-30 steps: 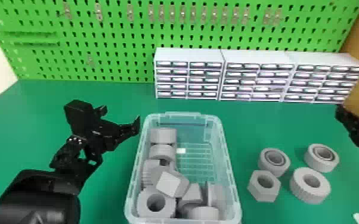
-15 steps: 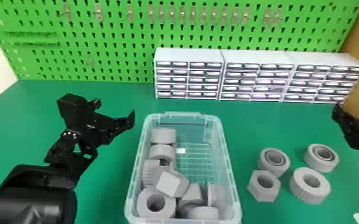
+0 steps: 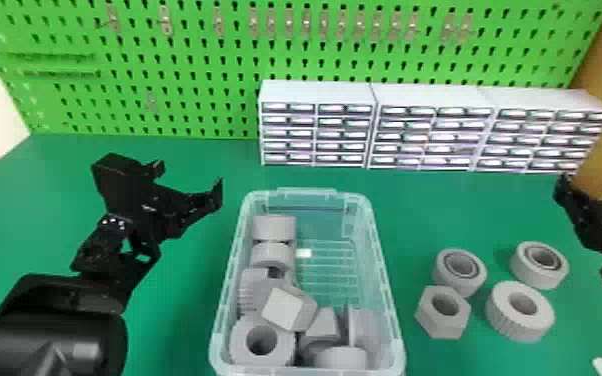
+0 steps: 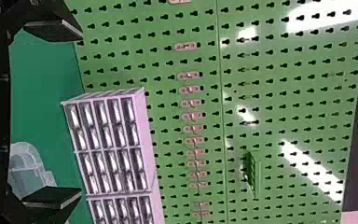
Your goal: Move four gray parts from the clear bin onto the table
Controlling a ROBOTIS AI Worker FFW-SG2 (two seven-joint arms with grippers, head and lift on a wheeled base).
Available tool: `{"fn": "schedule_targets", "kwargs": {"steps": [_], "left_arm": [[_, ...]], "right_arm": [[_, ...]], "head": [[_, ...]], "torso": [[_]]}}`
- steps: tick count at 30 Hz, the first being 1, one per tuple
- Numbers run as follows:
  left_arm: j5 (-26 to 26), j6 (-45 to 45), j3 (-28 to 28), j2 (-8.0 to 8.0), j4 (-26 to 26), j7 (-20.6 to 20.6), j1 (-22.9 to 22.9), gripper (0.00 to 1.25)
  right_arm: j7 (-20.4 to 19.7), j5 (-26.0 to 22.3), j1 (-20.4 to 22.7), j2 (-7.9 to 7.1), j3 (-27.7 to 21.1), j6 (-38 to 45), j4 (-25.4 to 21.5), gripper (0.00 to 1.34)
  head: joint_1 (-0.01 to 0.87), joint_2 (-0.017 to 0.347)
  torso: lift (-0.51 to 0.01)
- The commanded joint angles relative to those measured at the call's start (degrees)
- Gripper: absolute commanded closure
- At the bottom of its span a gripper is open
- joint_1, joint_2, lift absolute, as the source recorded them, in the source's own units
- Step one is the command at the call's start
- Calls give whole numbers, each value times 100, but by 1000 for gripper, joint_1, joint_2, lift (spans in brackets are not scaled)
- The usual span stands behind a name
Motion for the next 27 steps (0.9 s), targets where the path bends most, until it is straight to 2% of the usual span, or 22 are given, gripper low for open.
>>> {"fn": "schedule_targets", "kwargs": {"steps": [1,13,27], "left_arm": [[-37,-39,-8,0,0,0,-3,111],[-116,-100,-8,0,0,0,6,111],[-37,-144,-17,0,0,0,15,113]], "right_arm": [[-10,46,-18,0,5,0,1,572],[-54,64,-27,-9,-30,-8,-8,512],[-63,81,-27,-35,-3,-17,-8,510]], "head": [[678,34],[678,34],[678,34]], "torso": [[-50],[-50],[-50]]}}
